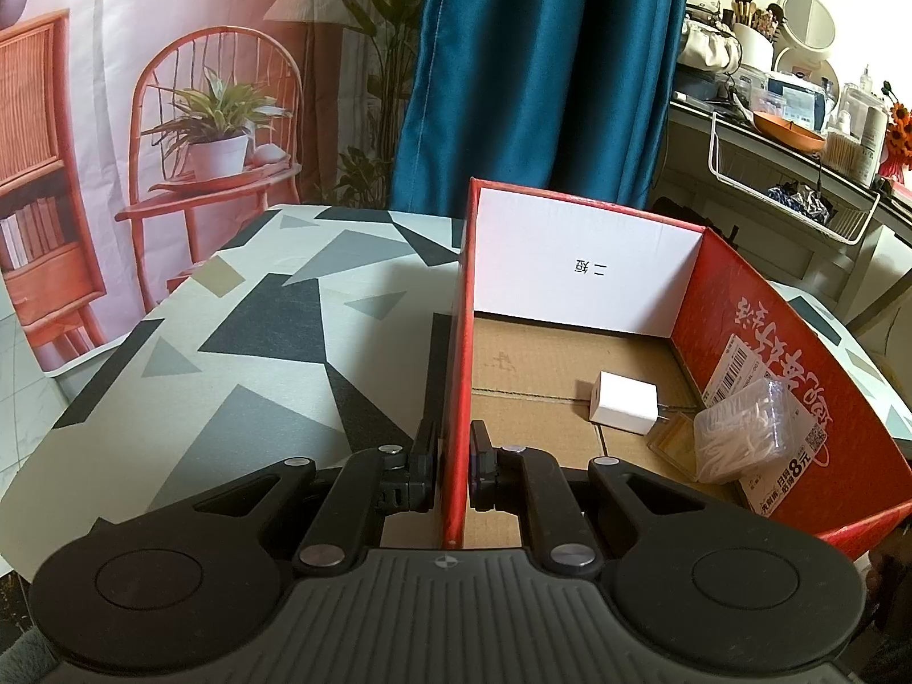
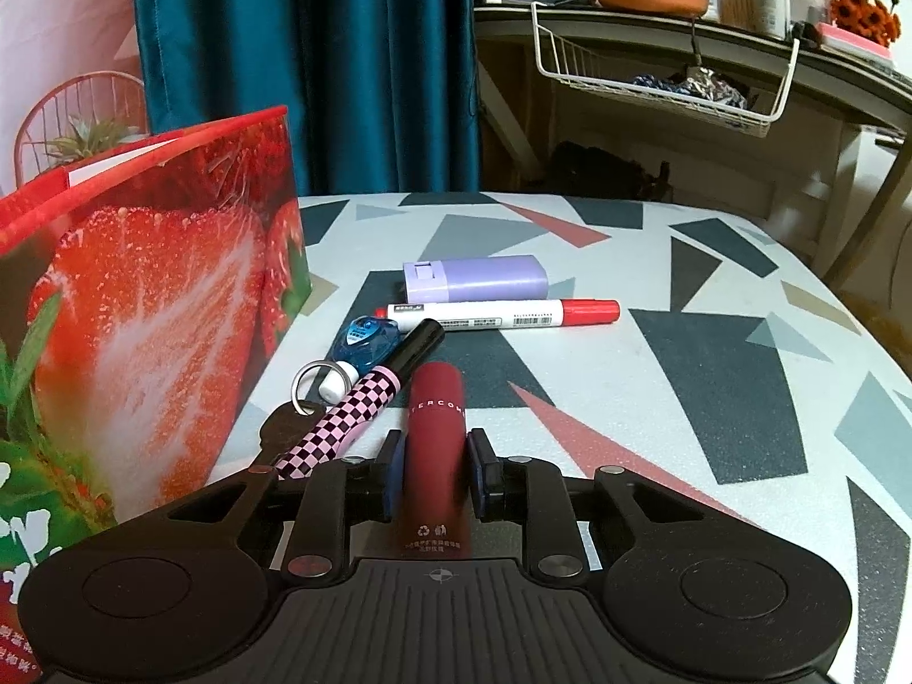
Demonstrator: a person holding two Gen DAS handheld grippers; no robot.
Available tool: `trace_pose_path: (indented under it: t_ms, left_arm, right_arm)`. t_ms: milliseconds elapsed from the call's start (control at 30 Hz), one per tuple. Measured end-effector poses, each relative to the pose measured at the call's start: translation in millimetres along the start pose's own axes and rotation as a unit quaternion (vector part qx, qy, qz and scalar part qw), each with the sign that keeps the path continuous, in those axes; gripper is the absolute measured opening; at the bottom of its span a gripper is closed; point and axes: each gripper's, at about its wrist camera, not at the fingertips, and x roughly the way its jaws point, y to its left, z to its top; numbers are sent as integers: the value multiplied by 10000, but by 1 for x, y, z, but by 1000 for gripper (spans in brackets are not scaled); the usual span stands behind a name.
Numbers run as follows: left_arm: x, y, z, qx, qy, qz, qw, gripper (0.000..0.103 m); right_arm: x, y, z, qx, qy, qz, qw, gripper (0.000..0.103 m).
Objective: Organize rigid objects
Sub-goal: 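Carry the red lipstick into the red box and open the right gripper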
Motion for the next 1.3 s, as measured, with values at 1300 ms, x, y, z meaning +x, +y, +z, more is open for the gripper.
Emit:
trace_pose_path:
  t_ms: [1300]
  left_arm:
    - [2,0,1,-46,32,-17,10000,13]
  right_arm:
    - [-44,70,80,-1346,-1182,2075,9617,21]
